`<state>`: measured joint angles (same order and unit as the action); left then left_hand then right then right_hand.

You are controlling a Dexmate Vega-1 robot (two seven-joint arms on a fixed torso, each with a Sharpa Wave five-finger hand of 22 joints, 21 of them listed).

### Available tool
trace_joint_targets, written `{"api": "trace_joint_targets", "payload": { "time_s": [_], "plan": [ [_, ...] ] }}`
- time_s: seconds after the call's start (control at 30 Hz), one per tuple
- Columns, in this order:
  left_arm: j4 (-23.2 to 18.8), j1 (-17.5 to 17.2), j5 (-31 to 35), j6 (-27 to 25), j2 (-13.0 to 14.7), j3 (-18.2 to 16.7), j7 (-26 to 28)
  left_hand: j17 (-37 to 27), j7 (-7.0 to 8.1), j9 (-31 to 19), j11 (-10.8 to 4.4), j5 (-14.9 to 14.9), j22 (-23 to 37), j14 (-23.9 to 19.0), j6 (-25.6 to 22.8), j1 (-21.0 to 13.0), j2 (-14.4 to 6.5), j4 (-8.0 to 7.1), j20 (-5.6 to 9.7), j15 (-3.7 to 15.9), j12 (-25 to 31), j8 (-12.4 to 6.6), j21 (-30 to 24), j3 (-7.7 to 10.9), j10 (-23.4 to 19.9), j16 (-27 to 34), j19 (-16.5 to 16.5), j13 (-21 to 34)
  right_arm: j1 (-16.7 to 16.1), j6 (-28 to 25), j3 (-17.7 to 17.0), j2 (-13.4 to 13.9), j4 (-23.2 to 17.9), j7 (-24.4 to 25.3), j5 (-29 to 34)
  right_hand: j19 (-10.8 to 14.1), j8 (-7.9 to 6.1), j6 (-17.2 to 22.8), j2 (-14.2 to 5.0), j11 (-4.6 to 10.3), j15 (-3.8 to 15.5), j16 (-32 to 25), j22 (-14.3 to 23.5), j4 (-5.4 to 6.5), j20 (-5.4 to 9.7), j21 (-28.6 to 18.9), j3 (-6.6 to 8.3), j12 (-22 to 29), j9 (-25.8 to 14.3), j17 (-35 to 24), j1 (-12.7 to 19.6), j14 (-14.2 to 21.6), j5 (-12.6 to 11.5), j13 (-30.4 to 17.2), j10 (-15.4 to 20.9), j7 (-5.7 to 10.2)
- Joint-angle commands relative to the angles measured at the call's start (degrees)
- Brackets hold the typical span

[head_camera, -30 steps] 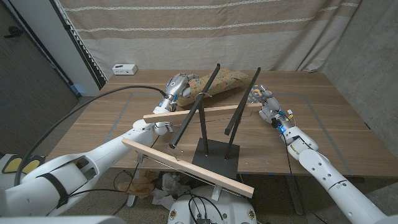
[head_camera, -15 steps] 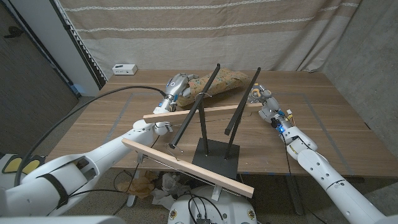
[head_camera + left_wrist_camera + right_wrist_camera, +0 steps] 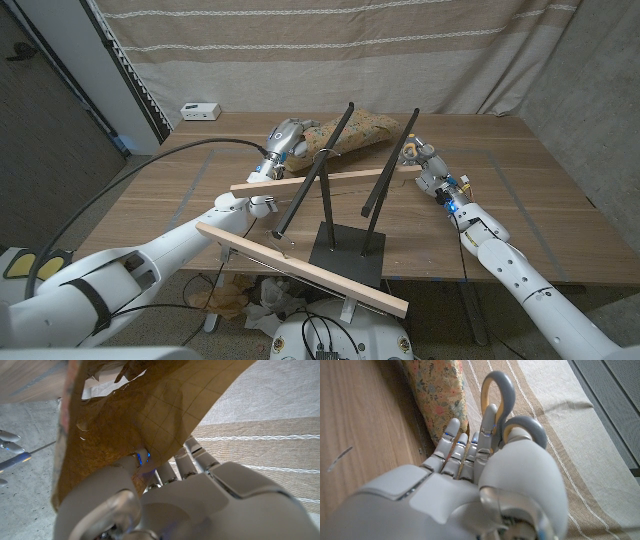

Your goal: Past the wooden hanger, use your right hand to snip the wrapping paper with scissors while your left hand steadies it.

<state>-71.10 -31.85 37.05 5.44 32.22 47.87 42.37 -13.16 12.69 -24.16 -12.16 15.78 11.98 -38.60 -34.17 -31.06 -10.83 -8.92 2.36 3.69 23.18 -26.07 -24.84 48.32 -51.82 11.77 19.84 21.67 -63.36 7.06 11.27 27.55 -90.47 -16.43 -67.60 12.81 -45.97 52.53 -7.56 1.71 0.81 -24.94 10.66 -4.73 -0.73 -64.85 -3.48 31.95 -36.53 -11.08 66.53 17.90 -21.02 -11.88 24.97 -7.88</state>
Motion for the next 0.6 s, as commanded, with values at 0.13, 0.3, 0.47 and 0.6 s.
{"api": "trace_joint_targets", "payload": {
  "time_s": [0.13,0.3,0.47,0.6],
  "plan": [
    [0.19,0.07,-0.16,0.07,-0.15,0.2,-0.16,-0.26,-0.13,-0.06,-0.21,0.16,0.18,-0.65,-0.67,-0.49,-0.01,0.35,3.49,9.59,0.1,-0.38,-0.46,0.0,-0.56,-0.25,-0.42,0.17,0.32,1.21,-0.17,-0.52,1.08,-1.36,0.4,0.21,-4.71,-11.69,-1.39,0.53,0.32,0.12,0.0,-2.81,0.35,-0.75,2.87,-0.7,-11.24,-0.41,3.76,-0.06,0.24,-0.45,0.73,9.37],
    [-0.17,-0.19,-0.21,-0.3,-0.04,0.1,-0.24,-0.27,-0.13,0.03,-0.2,0.17,0.17,-0.68,-0.72,-0.52,-0.01,0.35,3.5,9.61,0.08,-0.37,-0.52,-0.01,-0.55,-0.25,-0.41,0.18,0.53,1.28,-0.15,-0.66,1.57,-1.74,0.38,0.22,-6.91,-13.4,-1.61,0.7,0.46,0.11,-0.17,-3.2,0.53,-0.85,3.75,-1.05,-14.77,-0.69,5.17,-0.36,0.7,-0.5,0.72,9.25],
    [-0.48,-0.42,-0.23,-0.46,0.06,0.06,-0.35,-0.27,-0.13,0.12,-0.2,0.19,0.15,-0.71,-0.78,-0.56,-0.02,0.37,3.49,9.62,0.05,-0.35,-0.56,-0.02,-0.54,-0.24,-0.42,0.18,1.0,1.64,0.01,-0.77,2.5,-3.0,0.63,-0.08,-10.18,-17.02,-2.03,0.87,0.42,0.33,-0.39,-3.93,0.69,-0.76,5.67,-1.89,-20.74,-1.01,8.03,-0.86,1.55,-0.58,0.03,10.14],
    [-0.58,-0.5,-0.15,-0.66,0.05,0.05,-0.29,-0.27,-0.13,0.15,-0.2,0.19,0.15,-0.71,-0.83,-0.57,-0.01,0.37,3.49,9.61,0.06,-0.36,-0.58,-0.03,-0.56,-0.24,-0.42,0.21,1.41,1.6,0.12,-0.87,3.19,-3.9,0.56,-0.26,-12.03,-18.17,-1.98,0.97,0.48,1.01,-0.49,-4.38,0.7,-0.65,7.04,-2.21,-23.84,-0.86,9.94,-0.94,2.06,-0.62,0.03,10.59]
  ]
}}
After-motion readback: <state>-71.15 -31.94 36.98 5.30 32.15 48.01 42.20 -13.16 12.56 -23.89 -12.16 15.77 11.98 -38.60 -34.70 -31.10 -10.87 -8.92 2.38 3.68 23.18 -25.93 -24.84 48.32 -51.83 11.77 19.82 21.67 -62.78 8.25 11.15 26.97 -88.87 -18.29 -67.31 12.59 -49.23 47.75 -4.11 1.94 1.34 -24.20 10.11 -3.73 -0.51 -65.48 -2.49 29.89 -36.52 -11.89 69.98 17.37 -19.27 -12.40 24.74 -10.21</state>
